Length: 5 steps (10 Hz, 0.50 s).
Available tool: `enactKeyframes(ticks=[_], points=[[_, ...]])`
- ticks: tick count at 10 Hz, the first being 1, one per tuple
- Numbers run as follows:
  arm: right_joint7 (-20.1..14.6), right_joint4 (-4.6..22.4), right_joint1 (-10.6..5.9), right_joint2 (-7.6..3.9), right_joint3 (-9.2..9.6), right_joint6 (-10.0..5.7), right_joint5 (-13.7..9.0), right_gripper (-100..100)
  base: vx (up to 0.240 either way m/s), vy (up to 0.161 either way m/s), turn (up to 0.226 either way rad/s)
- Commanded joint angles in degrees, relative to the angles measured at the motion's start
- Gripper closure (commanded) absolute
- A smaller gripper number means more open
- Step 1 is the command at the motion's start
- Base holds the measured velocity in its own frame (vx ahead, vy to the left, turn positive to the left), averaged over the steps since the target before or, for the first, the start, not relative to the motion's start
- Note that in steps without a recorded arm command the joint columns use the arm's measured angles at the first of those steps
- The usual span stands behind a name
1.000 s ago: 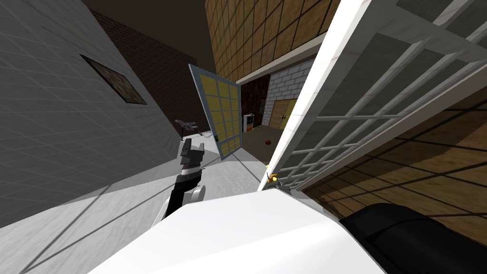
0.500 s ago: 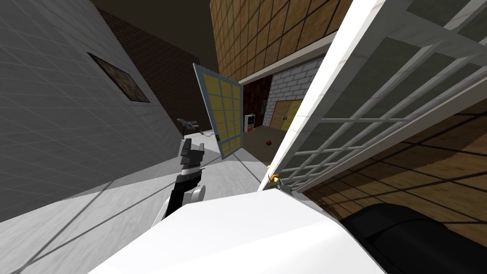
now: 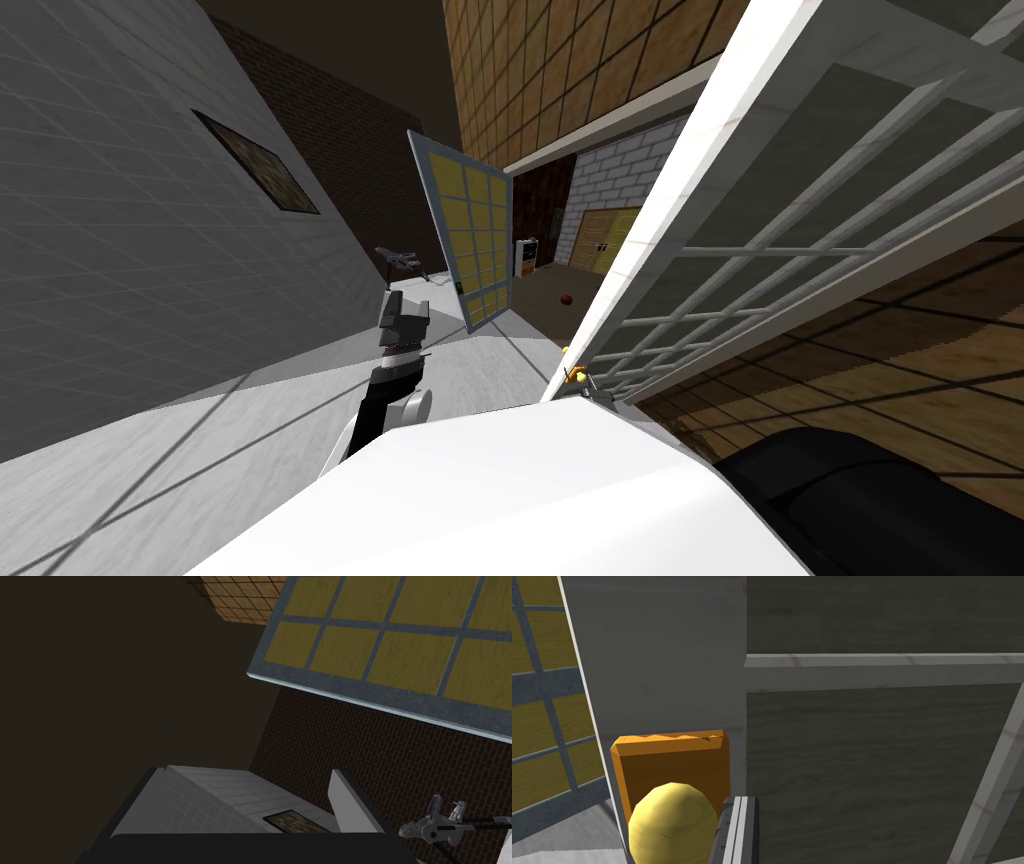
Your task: Pull the door open
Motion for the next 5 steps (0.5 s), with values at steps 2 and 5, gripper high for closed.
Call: enactKeyframes(ticks=[2, 5], points=[[-1.4, 0.6, 0.15, -0.27, 2.13, -1.02, 1.0, -100, -0.191, -0.023, 0.132], [-2.2, 0.9, 0.18, -0.68, 3.18, -1.69, 1.6, -100, -0.136, -0.023, 0.039]])
